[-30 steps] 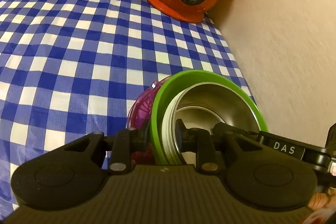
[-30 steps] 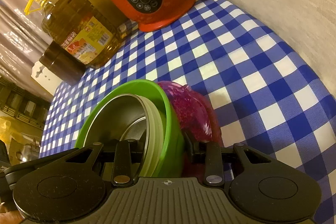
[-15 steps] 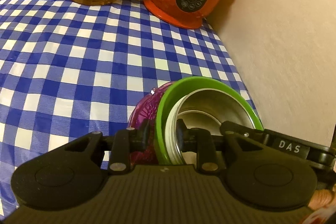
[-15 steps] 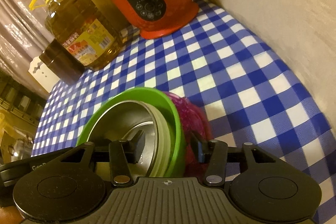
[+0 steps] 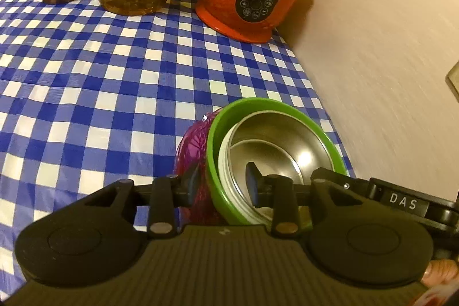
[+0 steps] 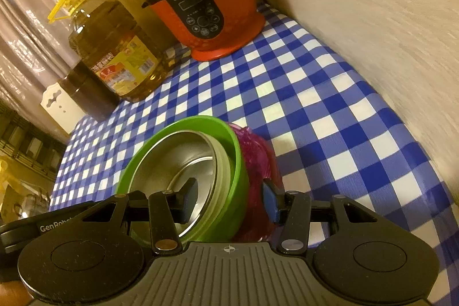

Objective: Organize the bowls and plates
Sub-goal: 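Lower the bowl stack onto the pink plate stack with both grippers, then open both grippers and withdraw them from the green bowl rim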

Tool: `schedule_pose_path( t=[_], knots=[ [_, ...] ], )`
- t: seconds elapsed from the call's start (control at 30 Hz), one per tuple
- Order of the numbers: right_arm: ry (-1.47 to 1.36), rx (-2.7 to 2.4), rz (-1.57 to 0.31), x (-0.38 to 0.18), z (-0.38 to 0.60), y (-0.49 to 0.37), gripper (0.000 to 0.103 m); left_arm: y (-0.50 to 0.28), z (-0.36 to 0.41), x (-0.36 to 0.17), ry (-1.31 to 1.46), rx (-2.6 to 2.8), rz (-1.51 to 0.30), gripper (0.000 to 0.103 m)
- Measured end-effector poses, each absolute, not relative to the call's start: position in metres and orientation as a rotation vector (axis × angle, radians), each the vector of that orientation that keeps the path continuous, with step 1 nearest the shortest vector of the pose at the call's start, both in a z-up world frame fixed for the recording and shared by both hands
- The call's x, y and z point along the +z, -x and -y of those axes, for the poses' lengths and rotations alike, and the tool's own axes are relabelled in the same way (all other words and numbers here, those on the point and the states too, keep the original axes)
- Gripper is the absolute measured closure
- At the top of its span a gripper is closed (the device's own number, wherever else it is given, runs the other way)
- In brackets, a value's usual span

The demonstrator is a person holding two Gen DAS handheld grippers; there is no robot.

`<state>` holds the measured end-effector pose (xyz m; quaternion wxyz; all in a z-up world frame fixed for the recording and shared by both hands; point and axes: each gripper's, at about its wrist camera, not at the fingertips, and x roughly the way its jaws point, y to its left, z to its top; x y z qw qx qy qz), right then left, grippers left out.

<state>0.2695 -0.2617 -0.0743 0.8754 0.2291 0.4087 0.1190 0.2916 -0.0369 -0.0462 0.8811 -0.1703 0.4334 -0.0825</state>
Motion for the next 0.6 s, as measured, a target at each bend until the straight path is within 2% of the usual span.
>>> schedule_pose_path(
  t=[0.33,0.53,0.6],
  knots=[
    [-0.485,0.257,-0.837,-0.059,0.263,-0.245,0.054,-0.264,0.04,-0.031,0.336,-0.161,-0.871,0.063],
    [-0.487,0.255,-0.827,-0.051,0.266,-0.23,0.054,-0.249,0.044,-0.022,0.329,-0.145,-0.84,0.045],
    [-0.485,0.256,-0.823,-0.048,0.267,-0.225,0.054,-0.245,0.045,-0.019,0.326,-0.143,-0.836,0.035]
  ],
)
